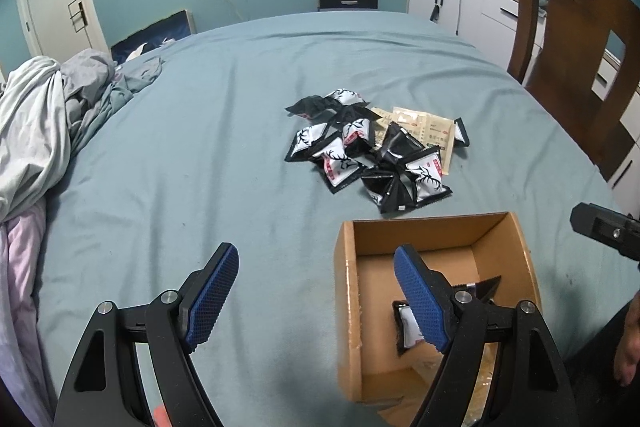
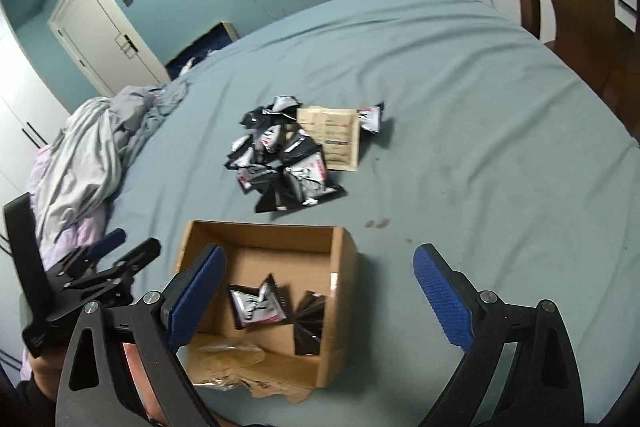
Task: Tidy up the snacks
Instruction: 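Open the right gripper to drop the packets into the box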
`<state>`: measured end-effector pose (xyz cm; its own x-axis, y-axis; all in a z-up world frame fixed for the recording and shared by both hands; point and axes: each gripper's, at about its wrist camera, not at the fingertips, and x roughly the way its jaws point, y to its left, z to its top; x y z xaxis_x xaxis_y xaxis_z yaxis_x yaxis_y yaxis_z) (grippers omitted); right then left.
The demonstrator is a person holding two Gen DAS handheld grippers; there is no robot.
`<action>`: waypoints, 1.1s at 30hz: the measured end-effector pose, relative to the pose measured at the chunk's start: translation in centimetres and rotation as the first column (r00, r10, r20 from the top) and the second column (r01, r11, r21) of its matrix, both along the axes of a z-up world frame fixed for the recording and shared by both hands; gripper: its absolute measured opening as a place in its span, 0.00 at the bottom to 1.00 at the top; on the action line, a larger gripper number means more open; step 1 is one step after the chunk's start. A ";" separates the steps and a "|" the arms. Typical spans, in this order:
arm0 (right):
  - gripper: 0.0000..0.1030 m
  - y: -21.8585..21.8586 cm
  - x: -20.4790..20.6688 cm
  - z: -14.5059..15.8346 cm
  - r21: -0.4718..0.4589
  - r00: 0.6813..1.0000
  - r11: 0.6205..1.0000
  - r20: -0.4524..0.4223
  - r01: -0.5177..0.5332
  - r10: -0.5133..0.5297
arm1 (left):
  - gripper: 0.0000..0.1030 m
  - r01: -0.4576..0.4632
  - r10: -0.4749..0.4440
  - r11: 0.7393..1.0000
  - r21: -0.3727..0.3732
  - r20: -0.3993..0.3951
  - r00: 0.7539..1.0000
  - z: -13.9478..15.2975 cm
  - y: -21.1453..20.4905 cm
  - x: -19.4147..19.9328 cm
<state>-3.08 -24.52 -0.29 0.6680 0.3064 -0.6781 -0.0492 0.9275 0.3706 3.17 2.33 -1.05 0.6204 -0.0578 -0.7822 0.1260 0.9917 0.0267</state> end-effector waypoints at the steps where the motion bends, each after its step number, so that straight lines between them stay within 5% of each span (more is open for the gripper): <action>1: 0.92 0.3 0.0 0.1 -0.013 1.000 1.000 0.001 -0.010 0.010 | 0.79 0.001 -0.001 1.000 -0.001 0.000 1.000 0.0 0.0 0.0; 7: 0.92 2.3 -0.1 0.8 -0.098 0.998 0.993 0.009 -0.060 0.061 | 0.79 0.010 -0.010 1.000 0.009 -0.003 1.000 -0.1 -0.3 -0.1; 23: 0.92 2.3 -0.7 1.2 -0.125 0.995 0.990 0.068 -0.065 0.074 | 0.79 0.005 -0.005 1.000 0.012 -0.009 1.000 0.5 0.1 0.2; 33: 0.92 3.7 0.2 1.2 -0.272 0.993 0.961 0.086 -0.050 0.076 | 0.79 -0.020 0.022 0.999 0.036 -0.044 0.999 -0.1 0.5 1.0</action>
<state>-2.90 -20.86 0.93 0.7181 0.1651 -0.6761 -0.1335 0.9861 0.0991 4.12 2.80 -1.17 0.5857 -0.0167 -0.8104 0.1068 0.9927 0.0567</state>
